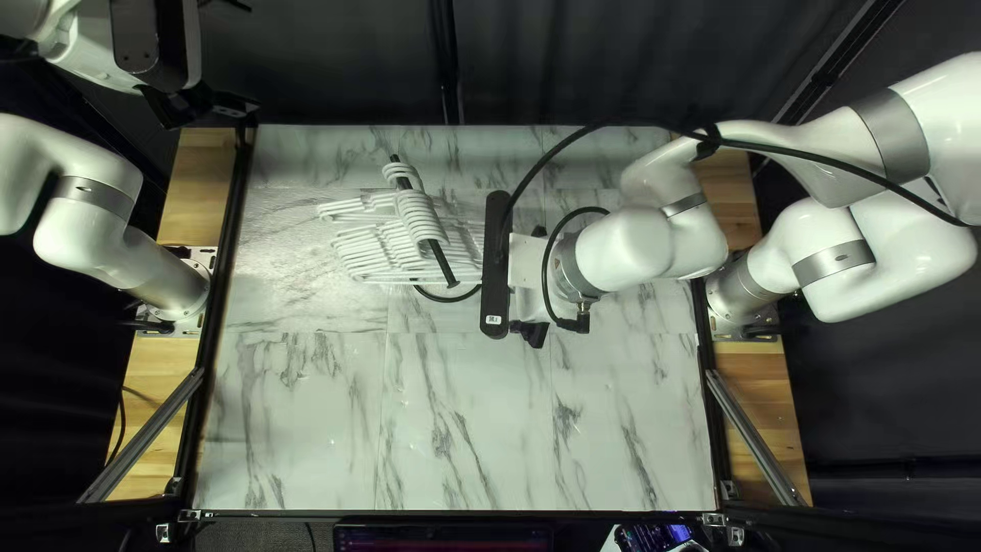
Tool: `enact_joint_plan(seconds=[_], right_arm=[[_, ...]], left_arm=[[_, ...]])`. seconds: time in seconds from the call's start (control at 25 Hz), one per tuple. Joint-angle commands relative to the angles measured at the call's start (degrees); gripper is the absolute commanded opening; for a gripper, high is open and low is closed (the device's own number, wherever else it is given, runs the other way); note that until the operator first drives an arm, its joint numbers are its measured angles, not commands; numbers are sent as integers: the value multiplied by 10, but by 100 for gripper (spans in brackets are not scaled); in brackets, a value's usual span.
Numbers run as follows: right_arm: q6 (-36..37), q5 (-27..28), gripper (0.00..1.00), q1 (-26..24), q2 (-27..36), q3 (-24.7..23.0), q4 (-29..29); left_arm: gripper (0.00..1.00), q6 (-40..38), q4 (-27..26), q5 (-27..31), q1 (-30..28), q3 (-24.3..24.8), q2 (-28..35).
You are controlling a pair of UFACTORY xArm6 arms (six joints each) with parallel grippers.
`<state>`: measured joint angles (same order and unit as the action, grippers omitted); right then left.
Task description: Remove hangers from rack and place onto table
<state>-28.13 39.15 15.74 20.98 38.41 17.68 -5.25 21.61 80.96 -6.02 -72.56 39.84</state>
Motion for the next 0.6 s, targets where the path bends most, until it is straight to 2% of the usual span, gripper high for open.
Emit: enact_joint_plan(seconds=[0.04,0.4,0.44,0.48,0.52,0.56,0.6], right_arm=[[5,-4,100,-1,-5,2,-3],[18,-6,100,-7,-3,-1,-11],[19,-7,91,-8,-4,-1,-11],[21,-8,74,-9,-5,-1,-12],[22,-8,53,-9,-5,0,-12],[22,-7,17,-9,-5,1,-12],[23,-6,8,-9,-4,2,-12]], left_arm=[[100,0,0,0,0,0,0],[100,0,0,0,0,0,0],[100,0,0,0,0,0,0],[100,0,0,0,0,0,0],[100,0,0,0,0,0,0],[100,0,0,0,0,0,0],[100,0,0,0,0,0,0]])
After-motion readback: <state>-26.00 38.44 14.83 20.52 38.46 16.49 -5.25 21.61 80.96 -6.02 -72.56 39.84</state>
